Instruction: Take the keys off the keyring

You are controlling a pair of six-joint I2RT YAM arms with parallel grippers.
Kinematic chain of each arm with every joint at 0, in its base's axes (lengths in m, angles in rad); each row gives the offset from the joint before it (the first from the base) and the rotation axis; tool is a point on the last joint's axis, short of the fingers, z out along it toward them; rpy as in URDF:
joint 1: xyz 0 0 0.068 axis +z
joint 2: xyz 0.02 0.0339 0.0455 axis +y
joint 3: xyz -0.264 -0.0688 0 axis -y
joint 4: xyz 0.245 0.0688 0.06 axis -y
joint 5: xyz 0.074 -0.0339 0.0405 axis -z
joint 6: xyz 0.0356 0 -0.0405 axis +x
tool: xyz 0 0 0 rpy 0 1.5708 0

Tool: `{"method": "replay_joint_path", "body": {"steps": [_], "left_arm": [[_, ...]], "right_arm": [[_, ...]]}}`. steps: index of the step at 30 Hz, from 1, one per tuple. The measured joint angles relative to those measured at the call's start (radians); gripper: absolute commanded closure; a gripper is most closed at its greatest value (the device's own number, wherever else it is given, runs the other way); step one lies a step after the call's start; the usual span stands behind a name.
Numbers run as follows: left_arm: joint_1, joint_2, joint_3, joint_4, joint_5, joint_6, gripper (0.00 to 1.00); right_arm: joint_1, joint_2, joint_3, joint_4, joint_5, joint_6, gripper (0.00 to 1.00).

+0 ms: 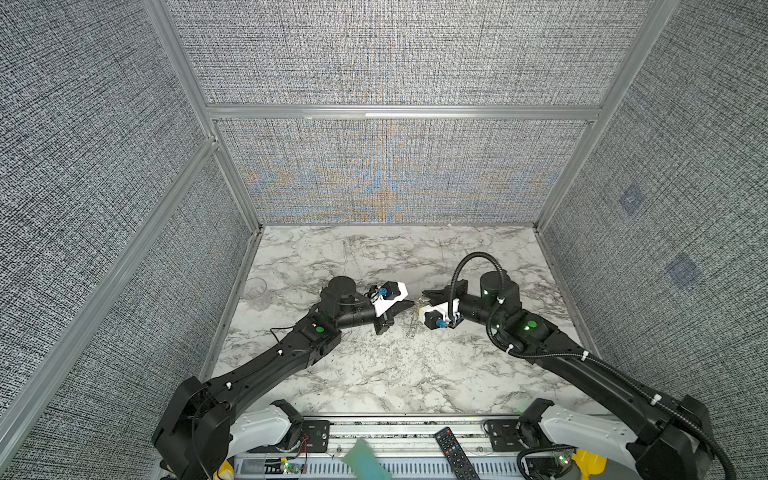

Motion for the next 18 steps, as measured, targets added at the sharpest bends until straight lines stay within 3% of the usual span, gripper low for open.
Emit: {"method": "replay_joint_path", "body": {"steps": [18], "left_arm": [[0.001, 0.020, -0.004, 0.000, -0.011, -0.012, 1.00]], "right_arm": [[-0.040, 0.007, -0.010, 0.023, 0.005, 0.057, 1.00]]}}
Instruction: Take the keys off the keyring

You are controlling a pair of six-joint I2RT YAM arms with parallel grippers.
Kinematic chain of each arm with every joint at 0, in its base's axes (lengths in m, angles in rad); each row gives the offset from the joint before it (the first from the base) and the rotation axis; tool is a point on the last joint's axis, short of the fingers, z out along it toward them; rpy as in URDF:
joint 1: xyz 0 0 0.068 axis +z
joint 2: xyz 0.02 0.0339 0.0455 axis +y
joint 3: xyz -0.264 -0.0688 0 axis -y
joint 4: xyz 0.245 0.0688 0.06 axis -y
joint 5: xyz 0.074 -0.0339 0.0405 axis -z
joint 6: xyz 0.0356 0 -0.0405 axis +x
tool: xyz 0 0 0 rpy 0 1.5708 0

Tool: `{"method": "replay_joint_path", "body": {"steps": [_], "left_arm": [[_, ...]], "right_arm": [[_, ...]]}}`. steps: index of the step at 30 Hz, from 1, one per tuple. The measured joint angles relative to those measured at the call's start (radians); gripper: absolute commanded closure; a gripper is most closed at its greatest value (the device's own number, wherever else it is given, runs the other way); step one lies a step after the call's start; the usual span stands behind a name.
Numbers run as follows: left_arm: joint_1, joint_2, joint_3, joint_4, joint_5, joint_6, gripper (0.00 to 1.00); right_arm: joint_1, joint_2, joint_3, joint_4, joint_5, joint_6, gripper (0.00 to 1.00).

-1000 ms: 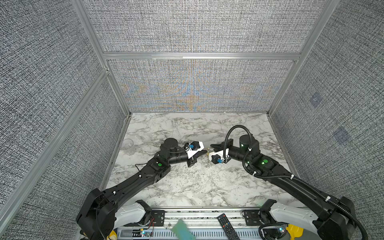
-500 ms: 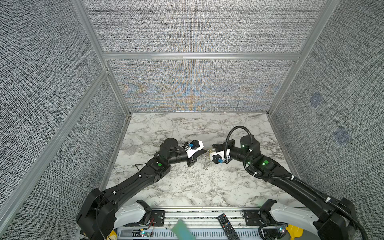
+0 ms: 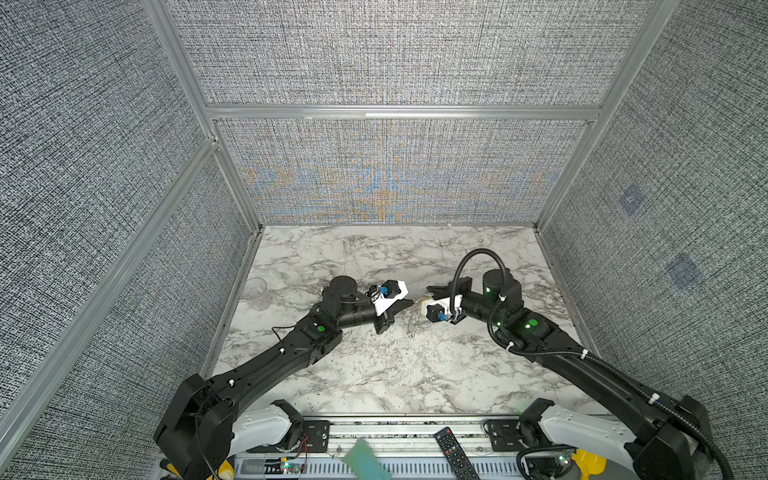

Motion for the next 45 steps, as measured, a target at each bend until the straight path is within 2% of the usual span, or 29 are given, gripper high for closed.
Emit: {"method": "replay_joint_path", "body": {"steps": [8, 16, 26, 36, 40, 44, 45], "left_arm": [[0.000, 0.027, -0.052, 0.009, -0.076, -0.028, 1.00], [0.000, 0.066, -0.109, 0.077, -0.128, -0.064, 1.00], [0.000, 0.086, -0.128, 0.082, -0.207, -0.090, 1.00], [0.000, 0.119, -0.144, 0.084, -0.258, -0.112, 1.00], [0.000, 0.154, -0.122, 0.084, -0.266, -0.115, 1.00], [0.000, 0.197, -0.090, 0.079, -0.282, -0.115, 1.00], [0.000, 0.205, -0.084, 0.079, -0.282, -0.116, 1.00]], "right_arm": [[-0.050, 0.002, -0.055, -0.002, 0.005, 0.121, 1.00], [-0.119, 0.087, -0.108, -0.055, 0.037, 0.245, 1.00], [-0.195, 0.276, -0.136, -0.090, 0.082, 0.327, 1.00], [-0.203, 0.487, -0.085, -0.068, 0.168, 0.430, 1.00], [-0.203, 0.518, -0.090, -0.025, 0.186, 0.453, 0.89], [-0.203, 0.532, -0.090, 0.009, 0.211, 0.476, 0.59], [-0.204, 0.531, -0.089, 0.018, 0.216, 0.477, 0.54]]}}
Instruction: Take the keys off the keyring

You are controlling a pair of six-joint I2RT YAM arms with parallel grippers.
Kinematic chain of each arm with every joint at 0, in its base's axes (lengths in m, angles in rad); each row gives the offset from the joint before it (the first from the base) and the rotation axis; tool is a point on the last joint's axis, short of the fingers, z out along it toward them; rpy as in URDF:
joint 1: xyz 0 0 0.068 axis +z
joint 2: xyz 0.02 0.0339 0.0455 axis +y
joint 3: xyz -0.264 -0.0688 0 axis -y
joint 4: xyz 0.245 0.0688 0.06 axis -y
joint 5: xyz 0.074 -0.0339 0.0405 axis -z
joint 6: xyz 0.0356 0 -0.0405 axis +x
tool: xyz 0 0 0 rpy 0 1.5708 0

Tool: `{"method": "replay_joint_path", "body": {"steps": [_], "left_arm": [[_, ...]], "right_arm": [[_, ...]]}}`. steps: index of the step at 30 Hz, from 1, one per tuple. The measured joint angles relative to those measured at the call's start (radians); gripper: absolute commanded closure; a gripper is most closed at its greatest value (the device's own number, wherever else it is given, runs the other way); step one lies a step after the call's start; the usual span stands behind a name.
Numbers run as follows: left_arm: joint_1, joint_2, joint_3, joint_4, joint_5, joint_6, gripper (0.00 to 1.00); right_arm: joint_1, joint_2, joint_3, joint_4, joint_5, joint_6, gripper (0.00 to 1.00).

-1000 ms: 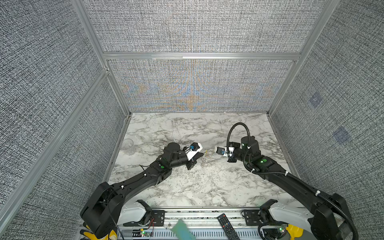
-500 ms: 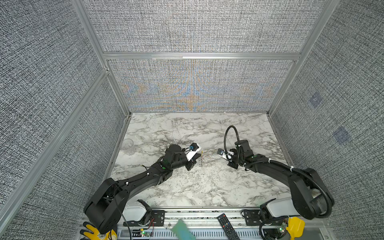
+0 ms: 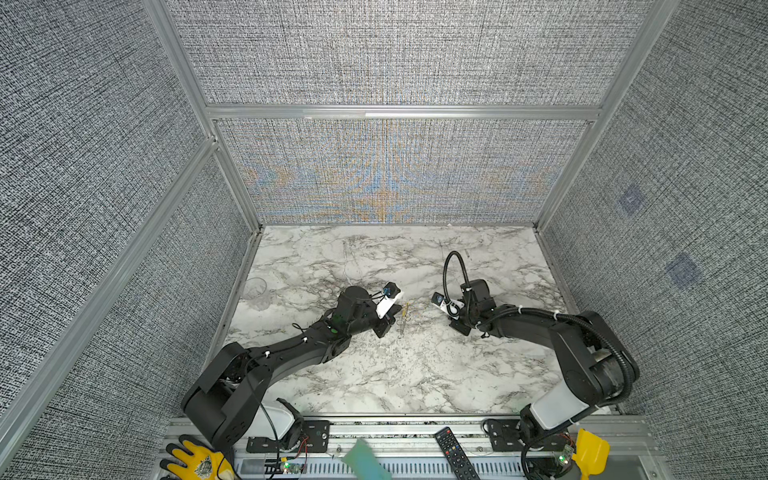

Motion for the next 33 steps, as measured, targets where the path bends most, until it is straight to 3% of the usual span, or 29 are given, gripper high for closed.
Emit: {"method": "replay_joint_path", "body": {"steps": [9, 20, 31, 32, 33], "left_arm": [[0.000, 0.135, 0.113, -0.001, -0.004, -0.007, 1.00], [0.007, 0.358, 0.291, -0.040, -0.034, -0.005, 1.00], [0.031, 0.513, 0.423, -0.087, -0.082, -0.011, 1.00], [0.031, 0.516, 0.427, -0.089, -0.087, -0.016, 0.81], [0.032, 0.516, 0.431, -0.089, -0.093, -0.020, 0.72]], "right_arm": [[-0.016, -0.138, 0.021, -0.096, -0.016, 0.058, 0.39], [-0.018, -0.360, -0.007, -0.192, -0.006, 0.128, 0.38], [-0.018, -0.466, -0.076, -0.233, -0.006, 0.214, 0.36], [-0.018, -0.474, -0.079, -0.234, -0.005, 0.225, 0.34], [-0.018, -0.481, -0.080, -0.235, -0.005, 0.233, 0.32]]}}
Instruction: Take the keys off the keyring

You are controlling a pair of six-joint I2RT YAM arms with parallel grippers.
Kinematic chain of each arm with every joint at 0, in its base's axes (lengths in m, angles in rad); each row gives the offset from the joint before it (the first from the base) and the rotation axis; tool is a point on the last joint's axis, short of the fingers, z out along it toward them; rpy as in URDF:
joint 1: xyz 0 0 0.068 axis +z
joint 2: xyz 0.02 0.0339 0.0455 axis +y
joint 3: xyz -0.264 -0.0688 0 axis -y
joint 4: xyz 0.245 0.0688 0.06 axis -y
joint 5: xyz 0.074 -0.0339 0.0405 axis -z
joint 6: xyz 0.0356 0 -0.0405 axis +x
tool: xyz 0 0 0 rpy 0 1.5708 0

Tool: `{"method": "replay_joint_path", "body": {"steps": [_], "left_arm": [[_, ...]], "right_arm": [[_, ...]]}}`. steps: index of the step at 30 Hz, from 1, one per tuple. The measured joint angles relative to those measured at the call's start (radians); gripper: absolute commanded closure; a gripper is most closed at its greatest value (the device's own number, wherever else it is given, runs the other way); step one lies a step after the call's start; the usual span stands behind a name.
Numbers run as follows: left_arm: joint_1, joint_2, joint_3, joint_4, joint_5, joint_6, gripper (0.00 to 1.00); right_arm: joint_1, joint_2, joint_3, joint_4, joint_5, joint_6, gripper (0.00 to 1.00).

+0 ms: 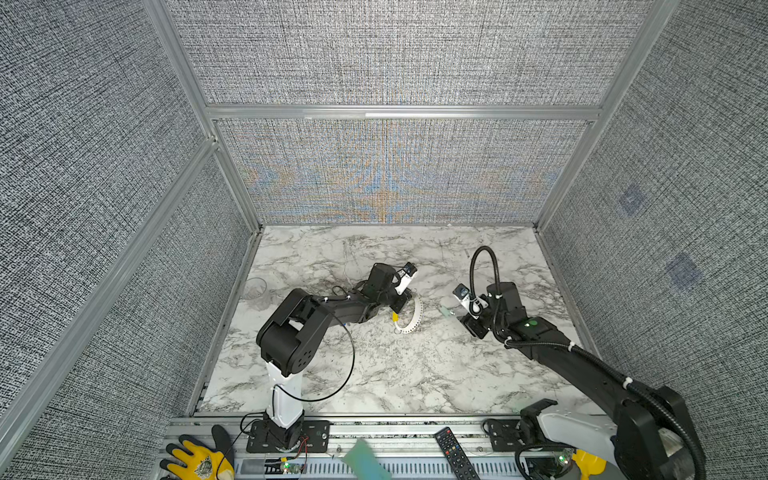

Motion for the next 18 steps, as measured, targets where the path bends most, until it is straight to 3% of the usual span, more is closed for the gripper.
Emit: {"method": "replay_joint_path", "body": {"steps": [1, 2, 5, 6, 14, 18], "left_arm": [[0.001, -0.001, 0.003, 0.001, -0.009, -0.005, 0.63], [0.002, -0.007, 0.003, 0.003, -0.016, -0.014, 0.47], [0.002, -0.060, -0.021, 0.006, -0.048, -0.040, 0.22], [0.002, -0.084, -0.034, 0.015, -0.057, -0.050, 0.03], [0.036, -0.369, -0.209, 0.081, -0.227, -0.088, 0.01], [0.121, -0.581, -0.359, 0.086, -0.366, -0.114, 0.01]], "right_arm": [[0.000, -0.006, -0.002, 0.000, 0.003, 0.008, 0.29], [0.000, -0.010, -0.002, 0.000, 0.011, 0.016, 0.24], [-0.002, -0.019, -0.002, 0.001, 0.028, 0.042, 0.11], [-0.006, -0.021, -0.002, 0.002, 0.034, 0.051, 0.02], [-0.106, -0.002, -0.007, 0.118, 0.087, 0.163, 0.01], [-0.227, 0.035, -0.051, 0.256, 0.122, 0.278, 0.01]]}}
